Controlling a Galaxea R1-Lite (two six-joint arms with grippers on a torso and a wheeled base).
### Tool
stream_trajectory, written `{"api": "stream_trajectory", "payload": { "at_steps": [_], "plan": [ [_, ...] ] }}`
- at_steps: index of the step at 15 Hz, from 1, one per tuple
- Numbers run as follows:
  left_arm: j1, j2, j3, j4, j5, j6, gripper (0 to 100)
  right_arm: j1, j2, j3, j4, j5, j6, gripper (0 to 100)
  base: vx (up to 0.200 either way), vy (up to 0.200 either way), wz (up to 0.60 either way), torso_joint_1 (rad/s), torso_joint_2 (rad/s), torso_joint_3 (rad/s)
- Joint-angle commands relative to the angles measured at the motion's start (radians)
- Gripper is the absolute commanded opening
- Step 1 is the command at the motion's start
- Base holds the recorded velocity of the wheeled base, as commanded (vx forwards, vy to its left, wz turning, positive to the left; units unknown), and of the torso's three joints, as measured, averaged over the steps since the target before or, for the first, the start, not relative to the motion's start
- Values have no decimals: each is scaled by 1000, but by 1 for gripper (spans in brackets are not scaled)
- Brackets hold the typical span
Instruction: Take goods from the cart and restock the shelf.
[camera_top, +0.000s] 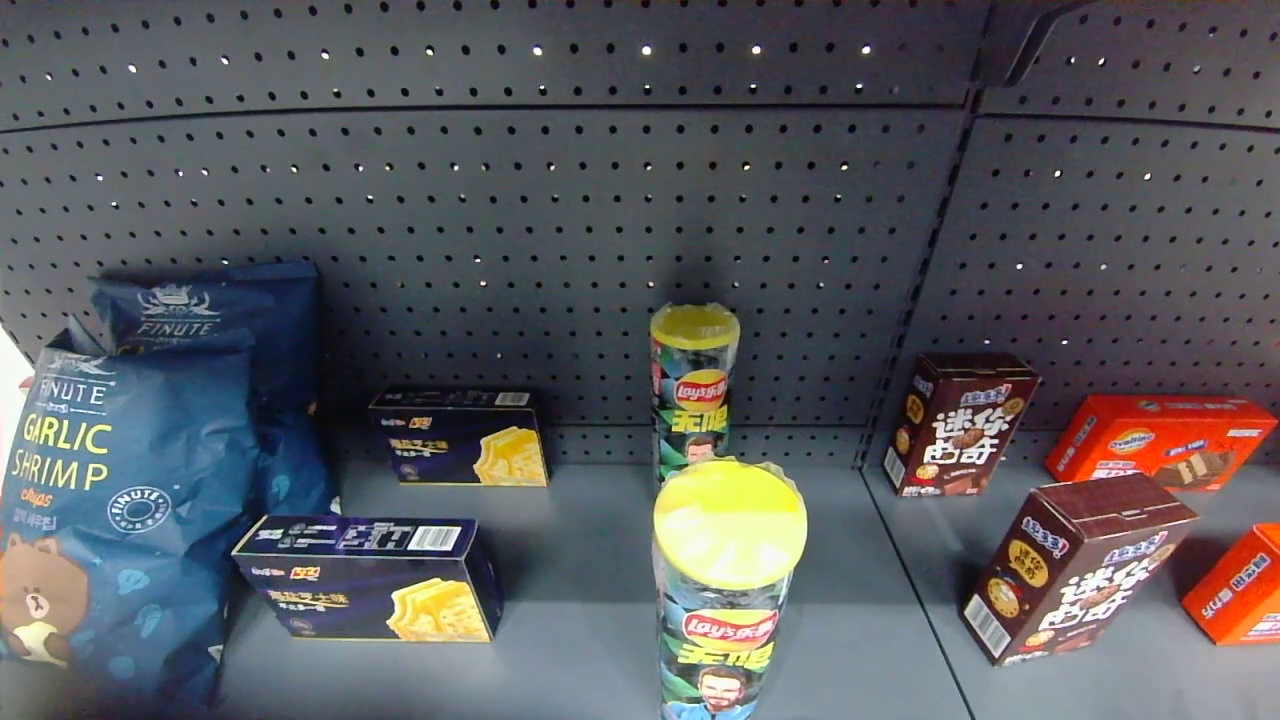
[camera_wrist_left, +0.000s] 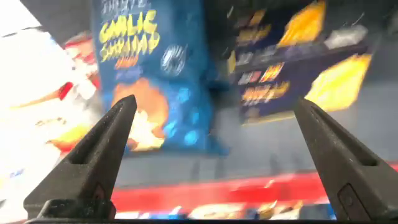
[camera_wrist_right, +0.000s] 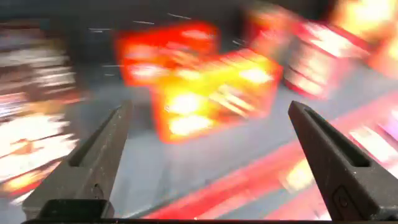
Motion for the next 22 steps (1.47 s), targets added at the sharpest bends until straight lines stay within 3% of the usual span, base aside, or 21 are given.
{"api": "stream_trajectory", "payload": {
  "at_steps": [1,3,5,7,10,11,13,14,19,21,22],
  "plan": [
    [0,-34,13,14,1,12,100,-159,-205,152,20,161,36,100,0,0,0,0,0,0],
    [-1,-51,19,18,-1,10,100,-167,-320,192,77,241,32,100,0,0,0,0,0,0],
    [-4,-98,28,24,-2,4,100,-181,-334,211,115,401,1,100,0,0,0,0,0,0],
    [-12,-121,39,37,-24,4,100,-181,-334,211,118,408,-42,100,0,0,0,0,0,0],
    [-12,-137,43,31,-116,-4,100,-182,-334,211,118,405,-33,100,0,0,0,0,0,0],
    [-15,-129,37,27,-136,-17,100,-182,-334,211,118,405,-33,100,0,0,0,0,0,0],
    [-23,-134,52,29,-155,-79,100,-182,-334,213,118,405,-33,100,0,0,0,0,0,0],
    [-38,-137,106,24,-157,-102,100,-182,-334,211,118,405,-33,100,0,0,0,0,0,0],
    [-46,-210,227,12,-159,-109,100,-182,-334,211,118,405,-33,100,0,0,0,0,0,0],
    [5,-310,281,1,-228,-169,100,-182,-334,211,118,405,-33,100,0,0,0,0,0,0],
    [-4,-312,290,-31,-247,-197,100,-182,-334,211,118,405,-33,100,0,0,0,0,0,0]
  ]
}}
